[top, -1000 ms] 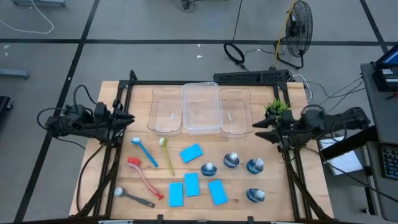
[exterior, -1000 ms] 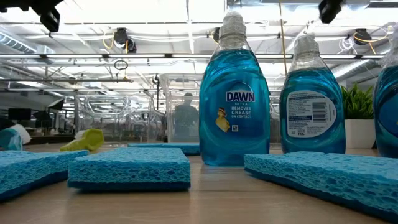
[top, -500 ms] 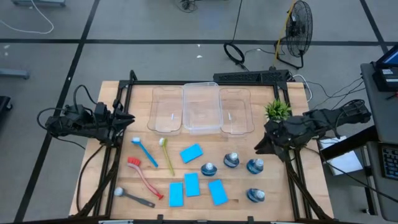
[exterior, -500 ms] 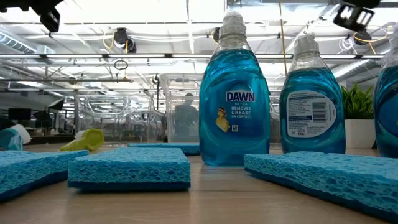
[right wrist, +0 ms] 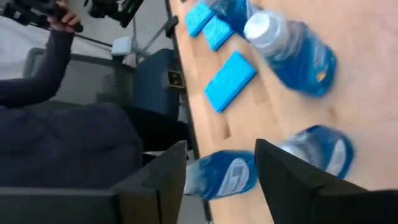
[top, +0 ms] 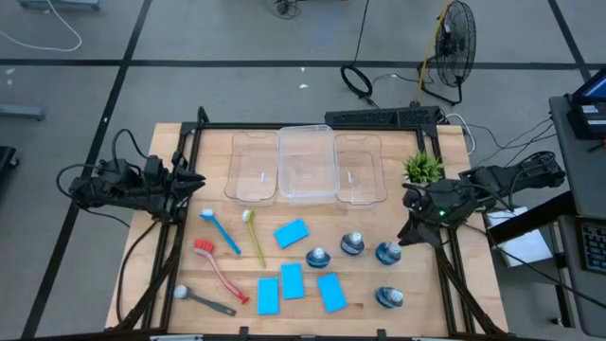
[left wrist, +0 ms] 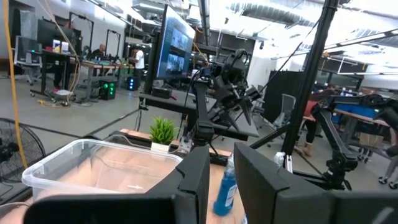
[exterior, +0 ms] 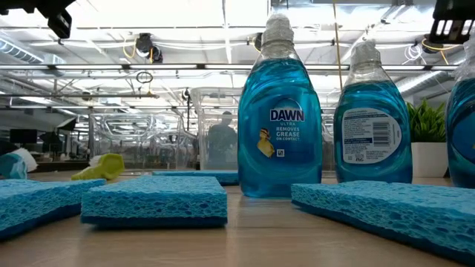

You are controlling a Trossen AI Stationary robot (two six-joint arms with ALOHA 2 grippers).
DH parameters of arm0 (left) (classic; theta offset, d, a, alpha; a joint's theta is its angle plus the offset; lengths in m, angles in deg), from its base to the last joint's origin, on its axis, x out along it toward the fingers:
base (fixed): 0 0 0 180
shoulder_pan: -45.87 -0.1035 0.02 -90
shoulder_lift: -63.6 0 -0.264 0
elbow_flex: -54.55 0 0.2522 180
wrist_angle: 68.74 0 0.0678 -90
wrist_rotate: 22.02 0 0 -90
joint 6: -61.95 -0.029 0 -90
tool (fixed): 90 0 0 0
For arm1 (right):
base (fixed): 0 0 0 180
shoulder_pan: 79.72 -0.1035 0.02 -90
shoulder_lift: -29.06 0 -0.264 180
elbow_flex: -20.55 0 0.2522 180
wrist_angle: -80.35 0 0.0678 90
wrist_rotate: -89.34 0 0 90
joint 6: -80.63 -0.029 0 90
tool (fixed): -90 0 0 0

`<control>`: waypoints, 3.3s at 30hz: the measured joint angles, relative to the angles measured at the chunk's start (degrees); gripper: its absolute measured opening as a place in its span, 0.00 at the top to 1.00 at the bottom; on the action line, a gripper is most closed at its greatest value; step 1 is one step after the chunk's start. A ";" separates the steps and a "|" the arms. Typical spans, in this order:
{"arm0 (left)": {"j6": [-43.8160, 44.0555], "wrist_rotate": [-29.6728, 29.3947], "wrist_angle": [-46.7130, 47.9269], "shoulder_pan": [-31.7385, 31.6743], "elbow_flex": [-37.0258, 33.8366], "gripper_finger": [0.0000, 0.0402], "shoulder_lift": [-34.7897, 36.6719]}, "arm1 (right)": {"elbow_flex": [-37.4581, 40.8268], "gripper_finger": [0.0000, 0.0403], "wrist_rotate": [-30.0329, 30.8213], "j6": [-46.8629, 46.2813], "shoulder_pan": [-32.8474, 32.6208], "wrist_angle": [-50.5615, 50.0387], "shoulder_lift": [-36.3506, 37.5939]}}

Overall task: Pick & Place Kitchen Sink Supplies
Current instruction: Put the blue dish soap into the right transparent bin

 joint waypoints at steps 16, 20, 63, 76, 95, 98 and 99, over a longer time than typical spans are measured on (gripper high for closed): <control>0.51 0.01 0.01 -0.02 0.00 0.81 0.00 | -0.02 0.57 -6.05 -8.90 0.08 8.79 -0.09; 1.64 0.00 0.02 -0.02 0.00 0.81 0.00 | 0.00 0.57 2.60 -9.42 0.46 7.71 -0.58; 3.28 0.00 0.24 -0.01 0.00 0.81 0.00 | -22.29 0.58 27.35 9.21 -18.56 -29.55 -27.88; 3.19 0.00 0.24 0.00 0.00 0.81 0.00 | -13.42 0.58 27.00 4.31 -21.40 -21.39 -27.81; 3.51 0.00 0.24 -0.01 0.00 0.81 0.00 | -5.37 0.56 25.63 3.03 -21.27 -8.37 -27.67; 3.49 0.00 0.24 0.00 0.00 0.81 0.00 | -5.35 0.57 25.62 3.38 -21.27 -8.52 -27.67; 3.49 0.00 0.22 0.00 0.00 0.81 0.00 | -5.35 0.57 25.59 3.66 -21.27 -8.52 -27.67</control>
